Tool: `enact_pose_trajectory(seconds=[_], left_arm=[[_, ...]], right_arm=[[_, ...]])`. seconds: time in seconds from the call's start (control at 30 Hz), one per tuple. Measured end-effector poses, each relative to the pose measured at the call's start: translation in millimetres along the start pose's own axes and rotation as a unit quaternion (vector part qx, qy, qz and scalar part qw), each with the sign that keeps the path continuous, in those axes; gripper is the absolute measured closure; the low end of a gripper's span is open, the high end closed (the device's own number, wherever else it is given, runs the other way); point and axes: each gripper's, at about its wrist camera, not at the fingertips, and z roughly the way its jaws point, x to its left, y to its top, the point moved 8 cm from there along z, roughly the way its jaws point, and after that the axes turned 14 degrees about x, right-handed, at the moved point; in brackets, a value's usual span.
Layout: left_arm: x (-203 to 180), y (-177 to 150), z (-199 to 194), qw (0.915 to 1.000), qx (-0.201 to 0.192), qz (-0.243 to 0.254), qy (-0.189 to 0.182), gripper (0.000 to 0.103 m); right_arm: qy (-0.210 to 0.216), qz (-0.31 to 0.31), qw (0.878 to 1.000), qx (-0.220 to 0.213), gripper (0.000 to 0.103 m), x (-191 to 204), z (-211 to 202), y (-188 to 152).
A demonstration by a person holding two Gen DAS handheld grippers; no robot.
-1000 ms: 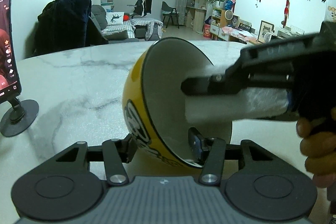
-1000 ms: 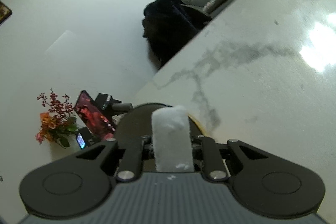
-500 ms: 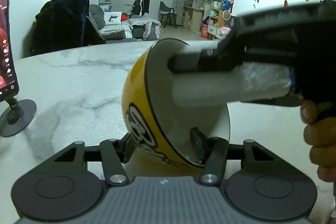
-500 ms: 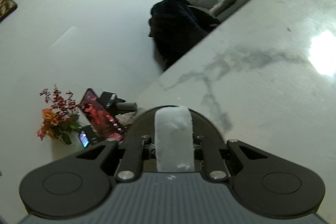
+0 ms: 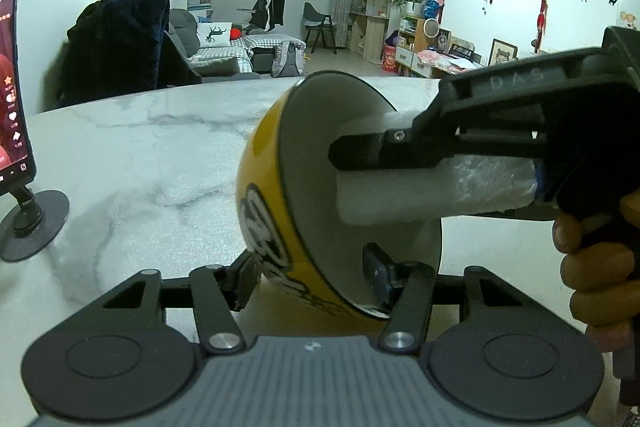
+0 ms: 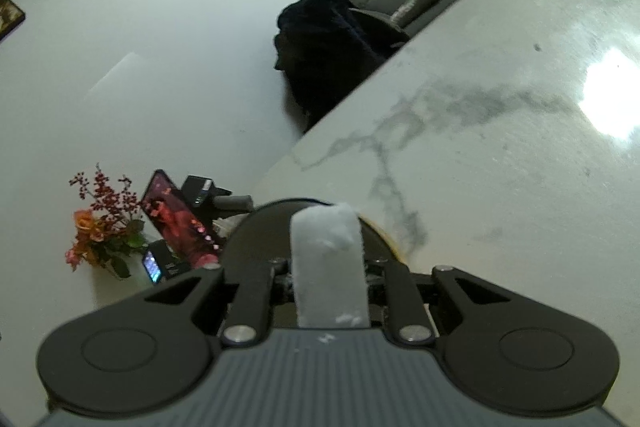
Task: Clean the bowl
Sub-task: 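Rub the sponge in the right tool along the bowl interior near the rim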
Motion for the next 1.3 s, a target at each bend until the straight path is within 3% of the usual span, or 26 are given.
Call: enact_pose_trajectory(seconds=[0.5, 0.93, 1.3], left_arm=[[4, 1, -1, 1.0, -0.001, -0.005, -0.006, 0.045], [10, 2, 0, 1.0, 0.0, -0.002, -0.005, 0.044], [18, 1, -2, 1.0, 0.0, -0.004, -0.008, 0.044]], right_arm=[[0.018, -0.041, 0.999, -0.006, 0.084, 34, -11, 2], [-0.002, -0.011, 1.0, -0.003, 0.085, 5, -5, 1], [0.024, -0.043, 0.999, -0.012, 0.085, 37, -15, 0]])
